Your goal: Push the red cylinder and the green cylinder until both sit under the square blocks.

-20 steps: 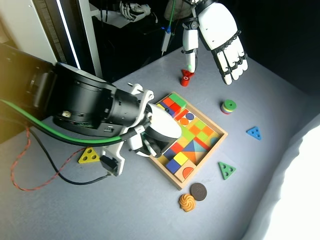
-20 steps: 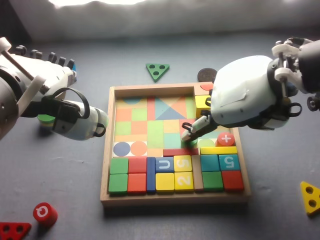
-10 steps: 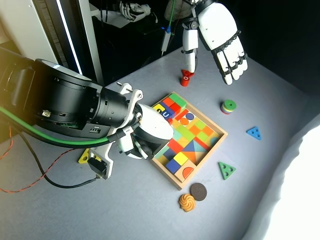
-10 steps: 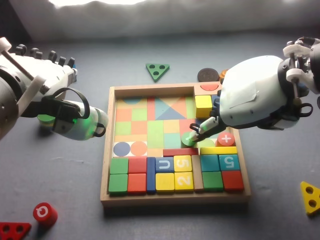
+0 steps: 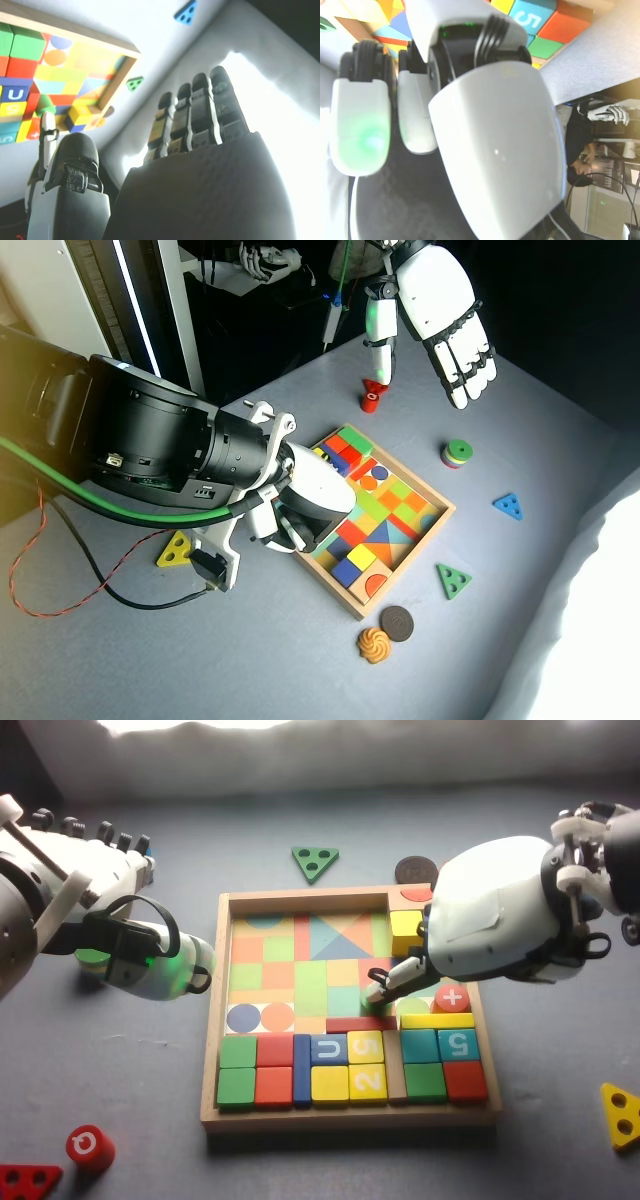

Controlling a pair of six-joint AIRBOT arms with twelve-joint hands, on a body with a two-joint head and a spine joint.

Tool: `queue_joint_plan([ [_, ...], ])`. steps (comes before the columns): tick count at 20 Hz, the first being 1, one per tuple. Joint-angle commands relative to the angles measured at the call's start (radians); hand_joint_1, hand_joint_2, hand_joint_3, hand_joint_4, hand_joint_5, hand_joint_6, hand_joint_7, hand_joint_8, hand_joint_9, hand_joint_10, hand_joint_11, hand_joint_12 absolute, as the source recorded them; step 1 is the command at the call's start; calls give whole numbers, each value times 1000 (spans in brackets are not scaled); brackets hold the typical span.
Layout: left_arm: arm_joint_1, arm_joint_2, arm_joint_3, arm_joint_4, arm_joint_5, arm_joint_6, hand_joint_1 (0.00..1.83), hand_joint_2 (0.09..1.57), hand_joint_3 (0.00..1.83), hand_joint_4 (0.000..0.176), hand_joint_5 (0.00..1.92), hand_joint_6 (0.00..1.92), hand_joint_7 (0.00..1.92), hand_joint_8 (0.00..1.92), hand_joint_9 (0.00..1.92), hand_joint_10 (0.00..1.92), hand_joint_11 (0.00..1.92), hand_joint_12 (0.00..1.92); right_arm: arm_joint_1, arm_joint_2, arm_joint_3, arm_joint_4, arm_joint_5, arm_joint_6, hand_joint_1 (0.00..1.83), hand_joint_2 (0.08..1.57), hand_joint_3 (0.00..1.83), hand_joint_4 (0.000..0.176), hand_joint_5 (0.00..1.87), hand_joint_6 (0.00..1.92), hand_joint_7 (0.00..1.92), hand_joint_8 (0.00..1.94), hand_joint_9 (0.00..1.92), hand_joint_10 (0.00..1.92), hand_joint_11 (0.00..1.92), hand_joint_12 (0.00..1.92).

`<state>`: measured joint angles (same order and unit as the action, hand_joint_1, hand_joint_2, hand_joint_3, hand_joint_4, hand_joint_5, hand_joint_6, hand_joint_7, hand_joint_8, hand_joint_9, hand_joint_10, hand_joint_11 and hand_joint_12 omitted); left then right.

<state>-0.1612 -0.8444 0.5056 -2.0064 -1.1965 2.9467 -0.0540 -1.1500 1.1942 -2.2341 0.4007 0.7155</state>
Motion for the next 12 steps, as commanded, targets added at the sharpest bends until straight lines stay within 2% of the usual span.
queue_joint_plan([
  [1,-13,10,-4,83,-9,4,0,1291,2,0,30,10,24,9,23,9,18,8,4,11,1,20,-38,5,1831,866,750,0,281,2,1603,1941,1727,1921,1802,1921],
  [12,-13,10,-4,85,-9,4,0,1284,0,0,25,8,28,10,30,11,31,14,-10,44,-1,21,-12,36,1807,869,725,0,302,13,1568,1941,1706,1921,1763,1921],
])
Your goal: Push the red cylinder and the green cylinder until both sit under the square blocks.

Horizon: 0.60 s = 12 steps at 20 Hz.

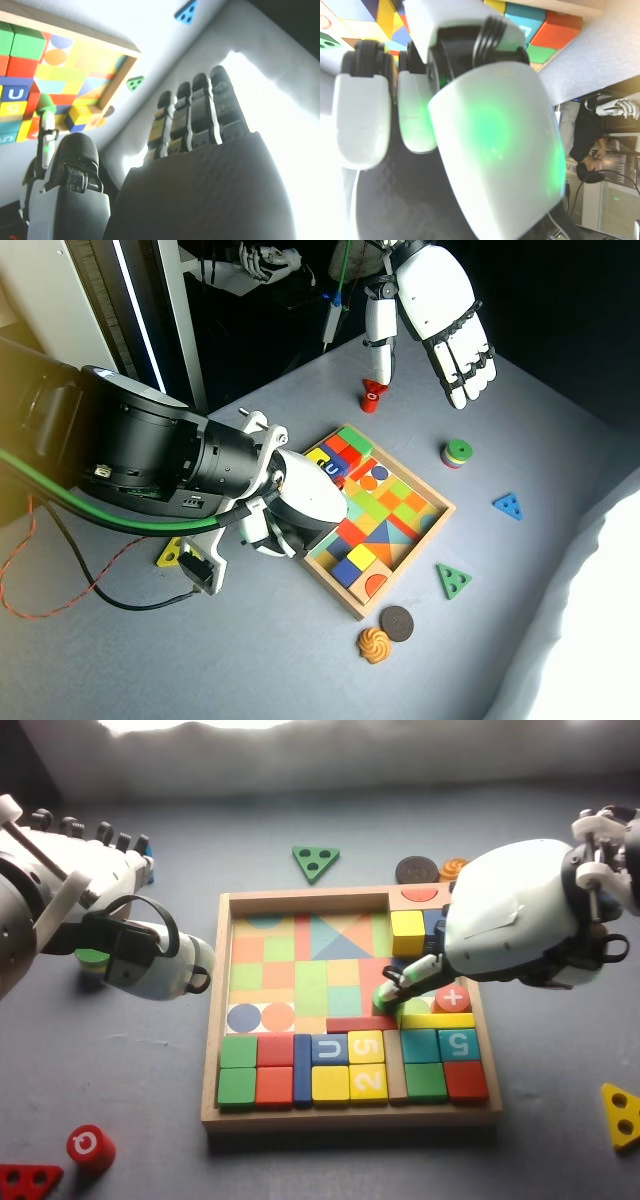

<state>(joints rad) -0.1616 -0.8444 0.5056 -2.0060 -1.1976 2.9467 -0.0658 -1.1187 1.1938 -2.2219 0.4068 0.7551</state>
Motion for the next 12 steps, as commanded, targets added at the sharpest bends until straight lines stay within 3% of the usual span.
queue_joint_plan([
  [1,-13,10,-4,84,-8,4,0,1284,0,0,4,1,7,1,14,3,18,9,1,19,-3,8,-11,-4,1816,867,722,0,298,9,1576,1941,1712,1921,1761,1921],
  [12,-13,10,-3,84,-8,4,0,1292,2,0,0,0,0,0,0,0,0,0,-3,85,-46,9,25,-3,1805,859,787,0,301,4,1593,1941,1712,1921,1750,1921],
])
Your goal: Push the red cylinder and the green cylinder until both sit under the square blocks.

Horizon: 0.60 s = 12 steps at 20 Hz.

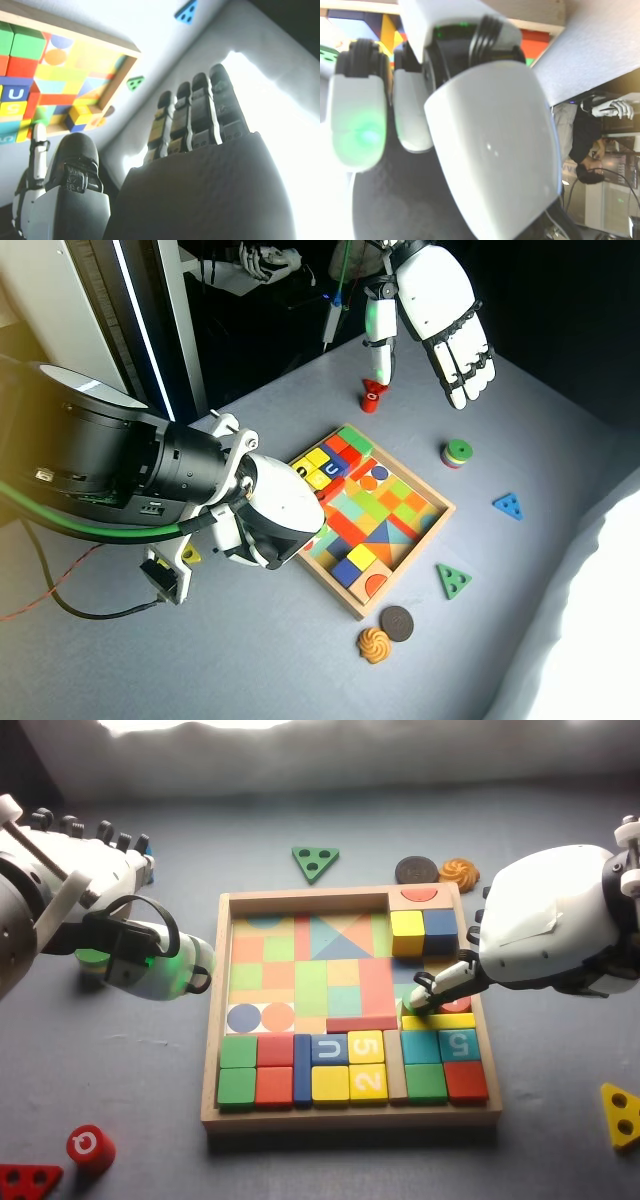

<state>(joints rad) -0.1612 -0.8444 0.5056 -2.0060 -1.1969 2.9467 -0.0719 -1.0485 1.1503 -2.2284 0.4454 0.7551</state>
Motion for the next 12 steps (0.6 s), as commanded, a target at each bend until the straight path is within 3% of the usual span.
queue_joint_plan([
  [1,-13,10,-3,84,-9,4,0,1292,2,0,9,4,7,3,12,4,19,9,3,16,-3,15,-12,-3,1818,854,794,0,302,3,1592,1941,1713,1921,1763,1921],
  [12,-13,10,-3,84,-9,4,0,1284,0,0,0,0,0,0,0,0,0,0,58,2,-3,16,-25,-4,1827,875,725,0,324,7,1565,1941,1697,1921,1755,1921],
])
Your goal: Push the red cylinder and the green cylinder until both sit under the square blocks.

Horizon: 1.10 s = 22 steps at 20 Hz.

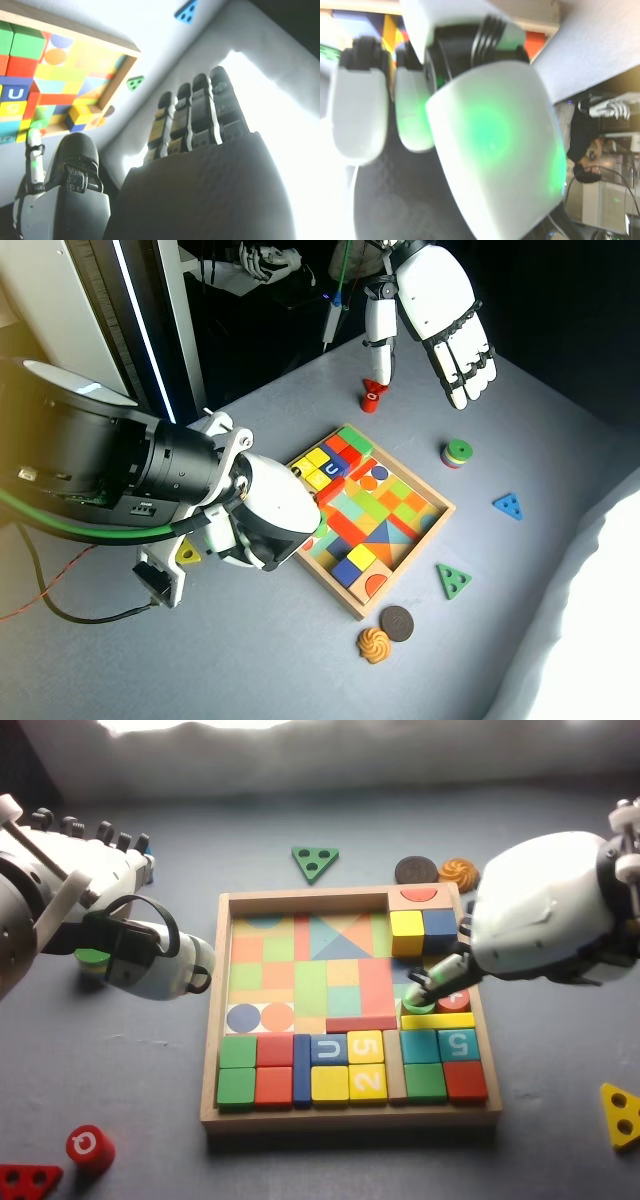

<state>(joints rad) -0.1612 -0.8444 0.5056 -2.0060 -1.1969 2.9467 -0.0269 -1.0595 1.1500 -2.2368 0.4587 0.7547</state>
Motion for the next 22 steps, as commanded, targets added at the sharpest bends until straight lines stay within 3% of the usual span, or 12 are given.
queue_joint_plan([
  [1,-13,10,-3,84,-9,4,0,1279,0,0,0,0,0,0,0,0,4,2,18,11,-3,29,-39,-3,1796,883,733,0,303,3,1555,1941,1687,1921,1732,1921],
  [4,-13,10,-3,84,-9,4,0,1288,1,0,0,0,0,0,0,0,0,0,44,13,-3,79,-61,2,1817,875,724,0,319,8,1560,1941,1695,1921,1741,1921],
  [6,-13,10,-3,84,-9,4,0,1282,0,0,9,3,6,2,2,1,0,0,52,46,-21,181,-110,24,1813,876,721,0,299,2,1553,1941,1690,1921,1731,1921],
  [8,-13,10,-3,85,-9,4,0,1284,0,0,0,0,0,0,0,0,0,0,46,115,-106,195,-220,-5,1826,875,725,0,287,0,1564,1941,1701,1921,1733,1921],
  [12,-13,10,-3,84,-8,4,0,1286,0,0,0,0,0,0,0,0,0,0,-21,226,-239,224,-334,-9,1804,926,642,0,344,7,1559,1941,1709,1921,1767,1921],
  [19,-16,9,-3,79,-11,4,0,1294,3,0,2,0,3,0,4,1,4,1,-53,242,-256,323,-418,-7,1795,893,712,0,329,6,1584,1941,1699,1921,1715,1921],
  [22,-18,9,-3,74,-12,4,0,1281,0,0,0,0,1,0,1,0,0,0,-53,244,-257,339,-435,-3,1809,915,646,0,355,7,1542,1941,1687,1921,1726,1921],
])
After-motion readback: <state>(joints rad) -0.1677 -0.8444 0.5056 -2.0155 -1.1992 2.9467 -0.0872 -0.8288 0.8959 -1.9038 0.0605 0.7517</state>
